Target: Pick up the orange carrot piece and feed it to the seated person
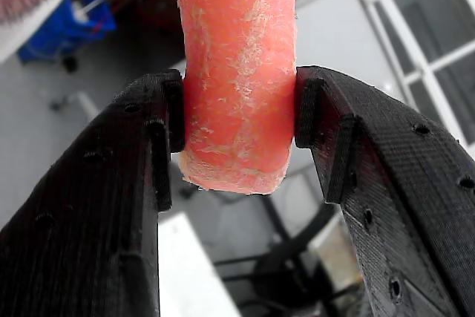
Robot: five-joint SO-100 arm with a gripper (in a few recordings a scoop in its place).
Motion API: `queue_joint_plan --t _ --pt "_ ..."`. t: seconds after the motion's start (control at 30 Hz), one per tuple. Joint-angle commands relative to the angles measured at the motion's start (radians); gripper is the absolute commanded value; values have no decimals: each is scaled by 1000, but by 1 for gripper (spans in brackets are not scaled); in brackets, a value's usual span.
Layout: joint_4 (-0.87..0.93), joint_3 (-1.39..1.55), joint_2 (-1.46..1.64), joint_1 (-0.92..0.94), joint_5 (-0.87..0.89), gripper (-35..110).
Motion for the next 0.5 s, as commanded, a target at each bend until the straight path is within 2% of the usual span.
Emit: queue_joint_plan --t 0.0,0.47 --pt "-2 -91 23 -46 -14 -2" --pt "-2 -92 3 -86 -14 -2"
